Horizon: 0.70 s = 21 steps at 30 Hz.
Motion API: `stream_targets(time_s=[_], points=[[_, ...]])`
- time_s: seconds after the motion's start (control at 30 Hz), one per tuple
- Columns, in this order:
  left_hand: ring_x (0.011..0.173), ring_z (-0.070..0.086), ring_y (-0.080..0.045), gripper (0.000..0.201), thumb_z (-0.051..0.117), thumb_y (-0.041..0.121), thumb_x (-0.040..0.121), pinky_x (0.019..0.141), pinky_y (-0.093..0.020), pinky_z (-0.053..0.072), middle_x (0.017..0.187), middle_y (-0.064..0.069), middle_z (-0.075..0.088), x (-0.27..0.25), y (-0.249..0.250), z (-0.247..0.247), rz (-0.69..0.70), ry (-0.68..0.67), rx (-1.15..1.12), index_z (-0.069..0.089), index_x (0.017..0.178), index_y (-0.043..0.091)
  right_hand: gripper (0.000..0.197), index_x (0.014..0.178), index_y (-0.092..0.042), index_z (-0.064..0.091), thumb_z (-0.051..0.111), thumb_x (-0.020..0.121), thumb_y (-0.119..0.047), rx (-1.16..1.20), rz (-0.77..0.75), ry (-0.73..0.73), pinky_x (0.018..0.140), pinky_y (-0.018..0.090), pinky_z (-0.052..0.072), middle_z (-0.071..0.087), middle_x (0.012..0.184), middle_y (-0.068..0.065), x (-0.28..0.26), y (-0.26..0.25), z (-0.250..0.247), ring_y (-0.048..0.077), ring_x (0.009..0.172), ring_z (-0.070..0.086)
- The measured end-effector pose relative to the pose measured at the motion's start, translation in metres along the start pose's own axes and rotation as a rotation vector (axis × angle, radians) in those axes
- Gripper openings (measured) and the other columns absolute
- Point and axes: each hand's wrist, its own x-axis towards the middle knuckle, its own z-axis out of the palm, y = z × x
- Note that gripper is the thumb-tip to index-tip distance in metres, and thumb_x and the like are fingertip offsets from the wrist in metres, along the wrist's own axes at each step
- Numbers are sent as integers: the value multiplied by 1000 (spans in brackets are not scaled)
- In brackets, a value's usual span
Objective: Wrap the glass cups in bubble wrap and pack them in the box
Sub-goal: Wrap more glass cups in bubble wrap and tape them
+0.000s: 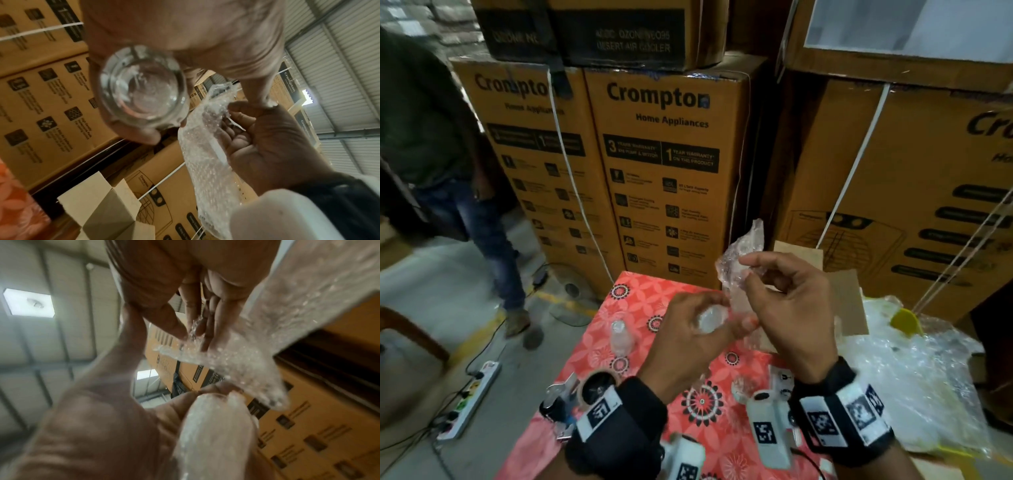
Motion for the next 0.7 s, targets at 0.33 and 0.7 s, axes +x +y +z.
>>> stream_targets(time_s=[0.33,0.7], points=[[91,66,-31,32,74,60,94,91,-68,54,100,0,69,2,-3,-18,14,142,-119,81,105,31,44,104,-29,63,90,78,-5,105,9,-47,71,32,65,67,112,1,-7,-2,29,18,92,73],[93,67,-31,24,67,43,103,69,-41,58,110,-13,65,7,-19,-68,-5,263,-136,77,98,22,70,137,-25,61,93,75,-25,107,238,191,91,44,63,73,124,1,30,38,-16,21,106,75]])
